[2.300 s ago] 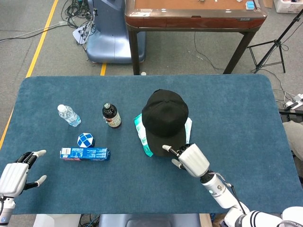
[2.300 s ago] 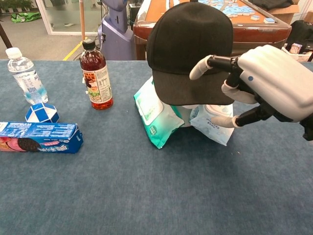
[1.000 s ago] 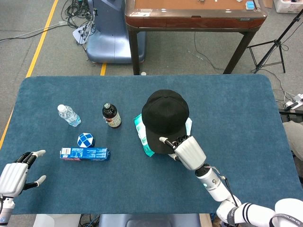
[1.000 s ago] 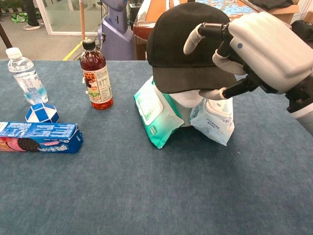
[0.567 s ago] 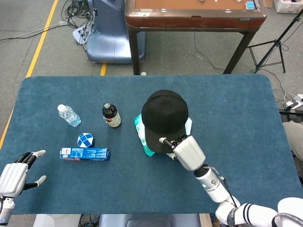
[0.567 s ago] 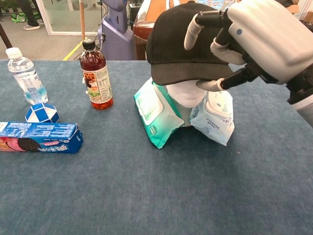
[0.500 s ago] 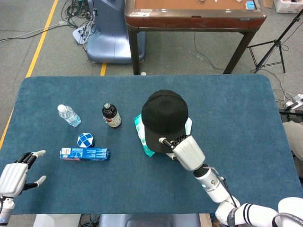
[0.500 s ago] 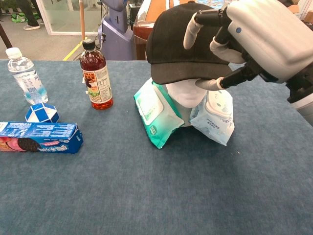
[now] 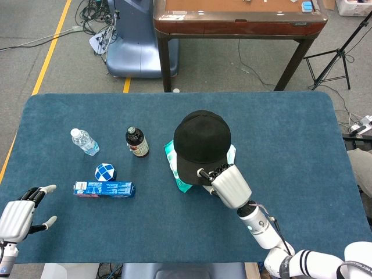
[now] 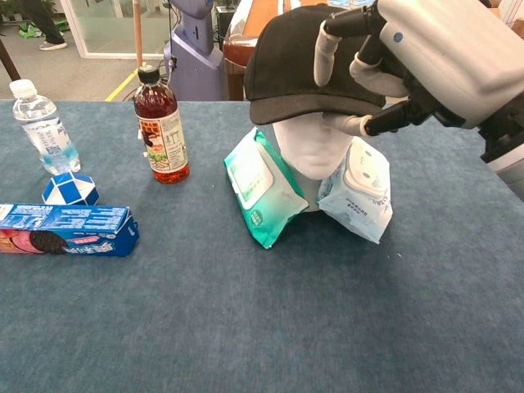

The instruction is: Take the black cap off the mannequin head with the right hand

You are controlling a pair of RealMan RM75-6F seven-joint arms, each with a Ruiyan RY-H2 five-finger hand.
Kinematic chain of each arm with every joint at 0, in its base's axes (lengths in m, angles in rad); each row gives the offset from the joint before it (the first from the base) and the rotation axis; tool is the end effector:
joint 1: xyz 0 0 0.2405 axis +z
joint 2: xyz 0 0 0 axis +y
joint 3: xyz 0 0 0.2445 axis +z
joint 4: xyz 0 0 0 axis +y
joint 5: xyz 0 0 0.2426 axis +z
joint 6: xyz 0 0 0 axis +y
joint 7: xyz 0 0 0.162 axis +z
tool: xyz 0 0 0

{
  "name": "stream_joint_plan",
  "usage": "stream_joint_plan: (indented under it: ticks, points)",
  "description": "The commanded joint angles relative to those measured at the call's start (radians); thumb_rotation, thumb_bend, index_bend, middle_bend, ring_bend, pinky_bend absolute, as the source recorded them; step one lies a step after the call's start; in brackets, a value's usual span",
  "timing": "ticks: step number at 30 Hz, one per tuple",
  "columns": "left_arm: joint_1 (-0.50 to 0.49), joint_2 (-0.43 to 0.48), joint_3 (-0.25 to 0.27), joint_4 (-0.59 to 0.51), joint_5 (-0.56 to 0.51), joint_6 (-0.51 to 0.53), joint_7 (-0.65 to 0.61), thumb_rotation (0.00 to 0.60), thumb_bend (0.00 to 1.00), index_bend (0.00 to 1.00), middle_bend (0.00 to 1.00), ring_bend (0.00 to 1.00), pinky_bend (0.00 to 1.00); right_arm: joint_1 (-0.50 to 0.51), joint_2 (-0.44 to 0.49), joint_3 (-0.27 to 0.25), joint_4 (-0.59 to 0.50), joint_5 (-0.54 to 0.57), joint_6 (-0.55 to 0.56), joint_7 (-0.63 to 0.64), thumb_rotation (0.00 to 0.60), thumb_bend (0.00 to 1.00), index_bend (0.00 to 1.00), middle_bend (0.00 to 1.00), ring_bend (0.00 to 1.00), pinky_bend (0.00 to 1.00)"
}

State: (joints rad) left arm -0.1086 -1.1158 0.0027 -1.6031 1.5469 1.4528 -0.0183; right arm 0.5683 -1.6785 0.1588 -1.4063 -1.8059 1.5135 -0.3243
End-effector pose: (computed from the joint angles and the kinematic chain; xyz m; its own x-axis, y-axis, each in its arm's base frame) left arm -0.3114 0.1950 0.1105 0.3986 0.0772 0.9139 0.9164 -0.0736 -0.3935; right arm -0.0825 -0.2847 -0.0115 0.2316 0.3383 0.9121 -0.6725 -0.6218 0.4014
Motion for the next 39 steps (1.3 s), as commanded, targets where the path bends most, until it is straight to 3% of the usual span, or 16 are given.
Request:
stream_joint_plan:
  ticks: [1, 20, 26, 39]
  points:
    - [0.000, 0.000, 0.000, 0.000, -0.001, 0.000, 0.001, 0.600, 0.17, 0.22, 0.31, 0.23, 0.45, 0.000, 0.001, 0.000, -0.001, 0.002, -0.002, -0.001, 0.600, 0.26, 0.57, 1.00, 0.98, 1.00]
    - [-0.001, 0.001, 0.000, -0.001, -0.002, -0.003, 0.001, 0.600, 0.17, 0.22, 0.31, 0.23, 0.45, 0.001, 0.007, 0.003, -0.009, 0.021, -0.014, -0.006, 0.600, 0.38, 0.59, 1.00, 0.99, 1.00]
    - [-0.001, 0.001, 0.000, -0.002, -0.004, -0.005, 0.002, 0.600, 0.17, 0.22, 0.31, 0.23, 0.45, 0.000, 0.010, 0.002, -0.004, 0.018, -0.011, -0.013, 0.600, 0.41, 0.64, 1.00, 0.99, 1.00]
    - [-0.002, -0.001, 0.000, -0.004, -0.006, -0.008, 0.007, 0.600, 0.17, 0.22, 0.30, 0.23, 0.45, 0.017, 0.041, 0.014, 0.020, -0.063, 0.020, -0.147, 0.600, 0.42, 0.68, 1.00, 0.99, 1.00]
